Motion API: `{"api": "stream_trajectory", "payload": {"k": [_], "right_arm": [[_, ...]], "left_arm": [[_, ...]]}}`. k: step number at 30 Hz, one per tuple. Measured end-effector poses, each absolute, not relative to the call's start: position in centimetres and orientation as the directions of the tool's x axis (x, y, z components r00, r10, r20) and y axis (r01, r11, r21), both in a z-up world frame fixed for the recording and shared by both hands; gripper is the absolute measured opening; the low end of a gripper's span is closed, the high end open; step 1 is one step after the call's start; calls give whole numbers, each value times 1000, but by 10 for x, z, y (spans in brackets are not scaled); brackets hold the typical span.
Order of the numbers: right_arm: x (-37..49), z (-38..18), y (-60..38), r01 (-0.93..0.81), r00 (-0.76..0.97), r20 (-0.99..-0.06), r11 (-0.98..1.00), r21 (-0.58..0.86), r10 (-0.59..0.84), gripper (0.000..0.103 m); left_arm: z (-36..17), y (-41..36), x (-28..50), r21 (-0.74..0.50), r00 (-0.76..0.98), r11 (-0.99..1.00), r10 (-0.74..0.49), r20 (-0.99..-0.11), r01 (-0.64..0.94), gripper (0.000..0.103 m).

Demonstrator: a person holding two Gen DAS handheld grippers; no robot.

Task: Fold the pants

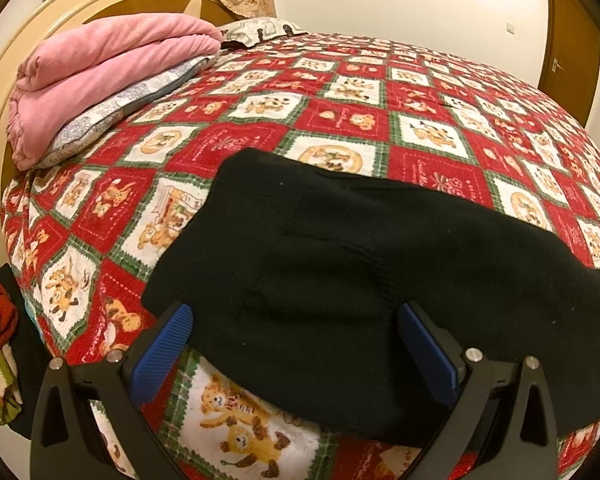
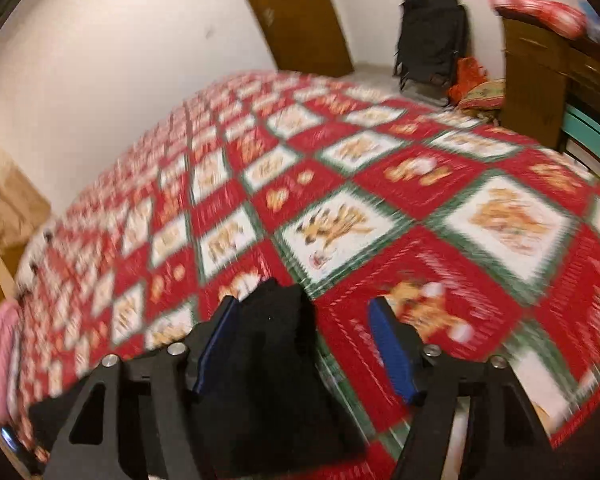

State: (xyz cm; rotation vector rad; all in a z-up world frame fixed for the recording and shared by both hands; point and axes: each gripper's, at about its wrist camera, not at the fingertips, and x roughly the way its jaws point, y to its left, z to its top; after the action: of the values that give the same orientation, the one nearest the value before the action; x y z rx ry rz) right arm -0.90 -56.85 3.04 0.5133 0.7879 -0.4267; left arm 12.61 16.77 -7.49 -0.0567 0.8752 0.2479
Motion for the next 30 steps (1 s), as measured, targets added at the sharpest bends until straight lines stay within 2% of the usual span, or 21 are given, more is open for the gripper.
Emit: {"api": "stream_trajectory", "payload": {"k": [2, 3, 5, 8, 10, 12, 17, 19, 20, 22, 24, 25, 27, 28, 30], "right_arm": [[-1, 18, -570, 526, 611, -776, 813, 249, -158, 21], [4, 17, -565, 523, 599, -783, 823, 222, -169, 21], [11, 19, -556, 499, 595, -780, 849, 173, -191, 12], [7, 36, -539, 446, 664, -720, 879, 168, -200, 11], [-2, 56, -527, 335, 765, -634, 910, 245, -111, 11], [-2, 60, -526, 283, 797, -601, 914, 292, -55, 11], [21, 6, -562, 406, 663, -748, 857, 317, -37, 12], [7, -6, -595, 432, 729, -679, 711, 555, 87, 12], [1, -4, -603, 459, 736, -673, 677, 575, 73, 12], [-13, 6, -609, 528, 719, -695, 653, 543, -4, 15], [-34, 26, -600, 657, 667, -710, 626, 419, -225, 16], [-48, 42, -588, 689, 665, -665, 621, 372, -339, 16], [-63, 64, -554, 671, 702, -571, 666, 327, -427, 16], [-61, 72, -527, 609, 744, -537, 735, 298, -399, 16], [-41, 74, -475, 403, 815, -544, 871, 280, -202, 16]], "left_arm": [[-76, 169, 124, 51, 612, 967, 197, -766, -248, 103], [-75, 169, 124, 52, 610, 967, 199, -767, -250, 103], [-75, 169, 124, 55, 606, 966, 202, -769, -253, 103], [-74, 169, 126, 62, 600, 965, 209, -772, -256, 103], [-74, 168, 127, 64, 598, 964, 212, -773, -259, 103], [-73, 168, 128, 65, 593, 962, 216, -776, -265, 103], [-74, 170, 127, 56, 601, 963, 210, -771, -265, 103], [-74, 171, 126, 53, 603, 963, 207, -770, -263, 103], [-73, 173, 126, 46, 601, 963, 203, -773, -266, 103], [-71, 174, 127, 44, 599, 961, 205, -774, -272, 103], [-69, 176, 127, 56, 604, 956, 226, -765, -287, 103], [-68, 178, 126, 67, 606, 953, 240, -758, -294, 103], [-69, 183, 128, 81, 603, 952, 252, -757, -297, 103], [-71, 185, 129, 70, 602, 952, 244, -760, -297, 103], [-72, 188, 131, 46, 599, 950, 233, -766, -310, 103]]}}
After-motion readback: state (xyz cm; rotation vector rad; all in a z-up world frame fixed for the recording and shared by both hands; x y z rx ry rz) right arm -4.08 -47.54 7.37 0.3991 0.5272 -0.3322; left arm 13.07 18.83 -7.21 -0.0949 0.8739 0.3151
